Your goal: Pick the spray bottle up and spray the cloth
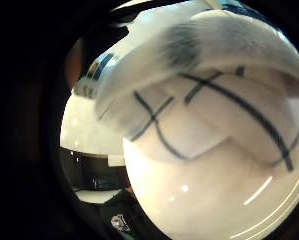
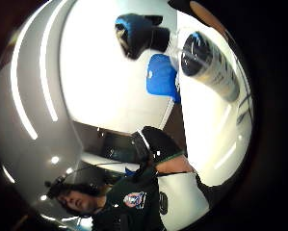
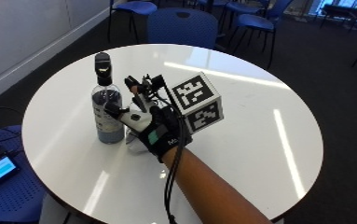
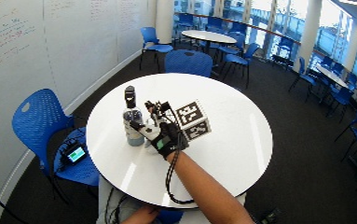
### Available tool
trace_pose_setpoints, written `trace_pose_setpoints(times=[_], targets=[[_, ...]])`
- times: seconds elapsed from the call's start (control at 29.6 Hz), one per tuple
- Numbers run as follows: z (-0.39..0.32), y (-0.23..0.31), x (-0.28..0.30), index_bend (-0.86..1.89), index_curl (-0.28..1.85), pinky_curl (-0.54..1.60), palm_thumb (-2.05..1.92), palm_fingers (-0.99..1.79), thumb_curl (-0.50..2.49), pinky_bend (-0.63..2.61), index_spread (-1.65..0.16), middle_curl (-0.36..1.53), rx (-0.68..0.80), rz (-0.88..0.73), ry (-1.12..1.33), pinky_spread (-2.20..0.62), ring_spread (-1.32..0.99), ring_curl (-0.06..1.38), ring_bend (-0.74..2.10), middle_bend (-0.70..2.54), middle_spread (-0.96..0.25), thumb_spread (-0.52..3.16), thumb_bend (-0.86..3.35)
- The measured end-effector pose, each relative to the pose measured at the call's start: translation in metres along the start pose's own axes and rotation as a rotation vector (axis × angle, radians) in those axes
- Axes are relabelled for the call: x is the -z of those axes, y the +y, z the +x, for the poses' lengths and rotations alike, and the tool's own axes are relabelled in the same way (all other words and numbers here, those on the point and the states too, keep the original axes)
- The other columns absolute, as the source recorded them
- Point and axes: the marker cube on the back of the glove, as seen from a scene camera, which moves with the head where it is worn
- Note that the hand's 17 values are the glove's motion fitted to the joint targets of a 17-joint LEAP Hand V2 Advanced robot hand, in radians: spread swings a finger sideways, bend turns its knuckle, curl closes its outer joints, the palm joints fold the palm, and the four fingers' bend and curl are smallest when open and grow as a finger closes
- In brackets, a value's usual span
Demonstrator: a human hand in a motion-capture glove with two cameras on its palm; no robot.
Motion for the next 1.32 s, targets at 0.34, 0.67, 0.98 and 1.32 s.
trace_pose_setpoints(times=[0.34,0.67,0.98,1.32], targets=[[-0.078,0.053,-0.022,0.19,0.35,0.32,0.54,0.3,0.41,0.34,-0.45,0.27,0.225,-0.274,0.087,0.23,-0.06,0.34,0.28,0.14,-0.1,0.97,-0.04],[-0.11,0.114,-0.025,0.22,0.37,0.32,0.5,0.31,0.37,0.32,-0.47,0.25,0.384,-0.392,0.445,0.23,-0.03,0.31,0.25,0.15,-0.08,0.98,-0.03],[-0.11,0.147,-0.031,0.21,0.37,0.33,0.48,0.33,0.35,0.3,-0.47,0.25,0.446,-0.407,0.597,0.23,-0.02,0.31,0.23,0.16,-0.07,1.0,-0.03],[-0.104,0.152,-0.041,0.2,0.37,0.33,0.48,0.34,0.34,0.29,-0.48,0.24,0.424,-0.41,0.591,0.23,-0.01,0.3,0.22,0.15,-0.06,1.01,-0.03]])
